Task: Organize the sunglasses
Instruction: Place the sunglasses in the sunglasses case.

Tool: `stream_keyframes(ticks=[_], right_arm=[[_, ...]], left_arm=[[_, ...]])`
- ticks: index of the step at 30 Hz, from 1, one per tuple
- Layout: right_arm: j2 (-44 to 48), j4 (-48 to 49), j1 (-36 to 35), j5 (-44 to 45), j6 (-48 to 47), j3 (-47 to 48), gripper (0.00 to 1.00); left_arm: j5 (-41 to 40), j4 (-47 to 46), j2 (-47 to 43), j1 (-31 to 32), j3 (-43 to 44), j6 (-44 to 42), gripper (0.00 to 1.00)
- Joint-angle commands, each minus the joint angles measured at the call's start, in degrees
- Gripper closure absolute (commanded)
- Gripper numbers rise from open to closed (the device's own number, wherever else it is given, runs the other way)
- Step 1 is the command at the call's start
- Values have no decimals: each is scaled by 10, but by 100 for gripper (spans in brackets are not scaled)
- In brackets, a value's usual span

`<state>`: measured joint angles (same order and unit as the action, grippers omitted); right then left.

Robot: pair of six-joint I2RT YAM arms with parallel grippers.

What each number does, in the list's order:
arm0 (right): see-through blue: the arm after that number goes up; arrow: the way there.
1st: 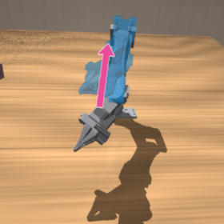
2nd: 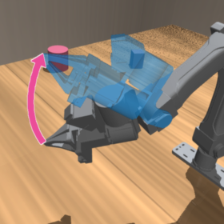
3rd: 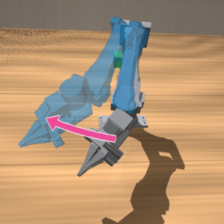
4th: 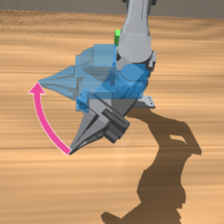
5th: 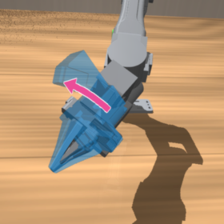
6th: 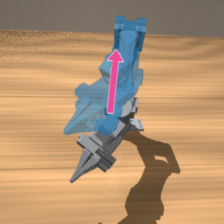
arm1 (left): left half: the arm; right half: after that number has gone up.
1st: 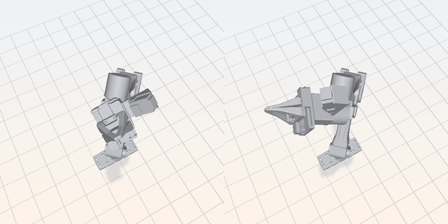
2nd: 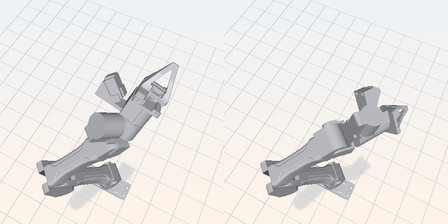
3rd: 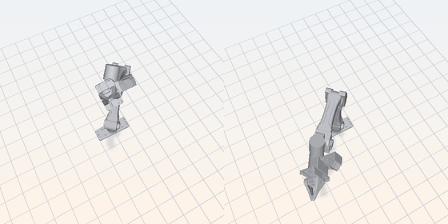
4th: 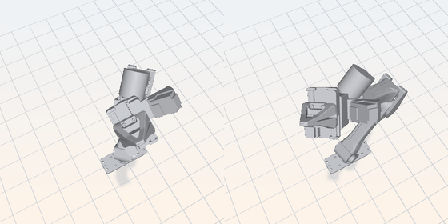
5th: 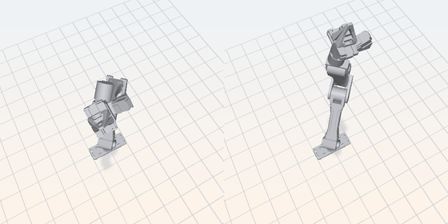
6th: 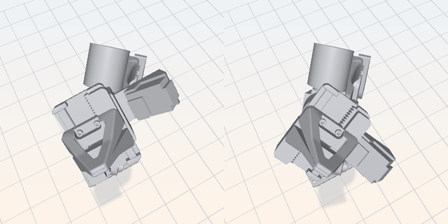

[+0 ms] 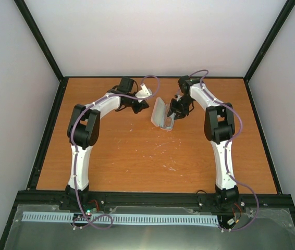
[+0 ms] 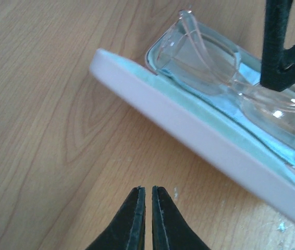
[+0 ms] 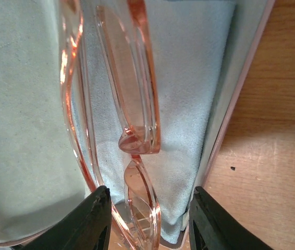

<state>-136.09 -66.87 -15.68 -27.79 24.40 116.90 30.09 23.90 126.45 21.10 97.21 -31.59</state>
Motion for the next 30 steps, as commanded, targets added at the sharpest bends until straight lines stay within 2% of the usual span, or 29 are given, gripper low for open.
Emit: stream_keyframes(ticks=[1, 30], right_arm=[[27, -4, 2, 7, -8, -7, 59], [49, 18, 16, 27, -15, -68, 60]], left_arm=[[24, -11, -18, 23, 0, 21, 92], [19, -17, -13, 38, -1, 29, 92]])
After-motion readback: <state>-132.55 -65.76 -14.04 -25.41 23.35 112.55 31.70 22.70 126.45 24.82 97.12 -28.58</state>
